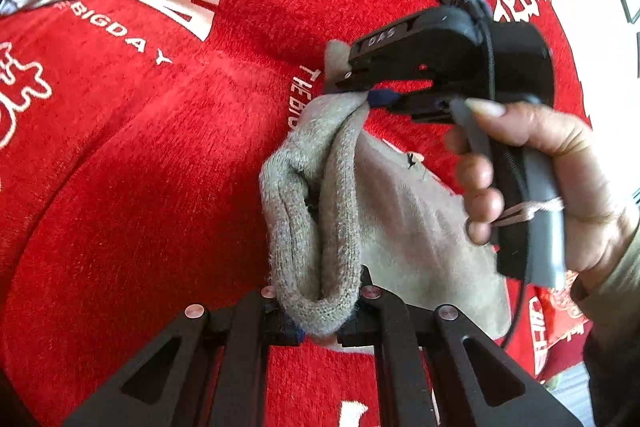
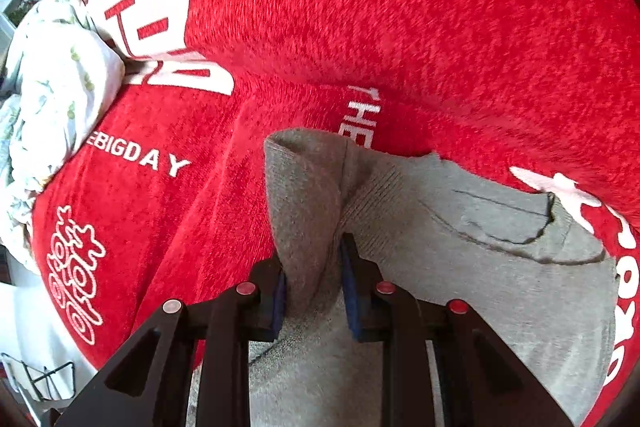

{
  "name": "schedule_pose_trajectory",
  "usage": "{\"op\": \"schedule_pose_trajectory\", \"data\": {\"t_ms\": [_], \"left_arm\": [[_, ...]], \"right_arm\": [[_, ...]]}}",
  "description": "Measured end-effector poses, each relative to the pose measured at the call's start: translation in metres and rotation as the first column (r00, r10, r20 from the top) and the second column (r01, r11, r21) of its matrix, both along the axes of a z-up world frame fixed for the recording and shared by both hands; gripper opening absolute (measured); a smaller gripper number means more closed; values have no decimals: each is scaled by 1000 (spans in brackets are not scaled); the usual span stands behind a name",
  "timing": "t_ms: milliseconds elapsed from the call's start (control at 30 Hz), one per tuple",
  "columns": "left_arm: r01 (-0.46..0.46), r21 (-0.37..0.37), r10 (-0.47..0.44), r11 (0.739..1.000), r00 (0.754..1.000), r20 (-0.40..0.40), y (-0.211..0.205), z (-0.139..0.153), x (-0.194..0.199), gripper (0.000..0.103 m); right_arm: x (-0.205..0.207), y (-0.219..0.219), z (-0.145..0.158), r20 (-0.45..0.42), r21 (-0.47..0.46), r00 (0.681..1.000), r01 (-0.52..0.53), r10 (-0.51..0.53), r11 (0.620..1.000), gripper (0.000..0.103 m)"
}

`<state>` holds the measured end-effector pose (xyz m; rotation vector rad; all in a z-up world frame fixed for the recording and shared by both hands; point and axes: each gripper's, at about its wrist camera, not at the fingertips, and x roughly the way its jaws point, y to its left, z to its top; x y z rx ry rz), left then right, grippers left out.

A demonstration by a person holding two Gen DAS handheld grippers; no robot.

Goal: Fold small clothes

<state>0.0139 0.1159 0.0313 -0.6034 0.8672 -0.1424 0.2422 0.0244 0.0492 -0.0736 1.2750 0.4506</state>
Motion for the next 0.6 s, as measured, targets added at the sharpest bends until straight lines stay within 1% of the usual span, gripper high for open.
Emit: {"op": "schedule_pose_trajectory", "data": {"t_ms": [100, 267, 600], "left_arm": [[16, 53, -16, 998, 1000, -6, -12, 11, -3, 10], [50, 143, -50, 988, 999, 0, -37, 32, -10, 10], [92, 244, -96, 965, 995, 6, -73, 56, -9, 10]], "right_arm": [[0, -15, 11, -15, 42, 1000, 14, -14, 999, 26], [0, -46, 23, -38, 126, 998, 57, -52, 990, 25], [-6, -93, 40, -38, 250, 996, 86, -79, 964, 25]]}}
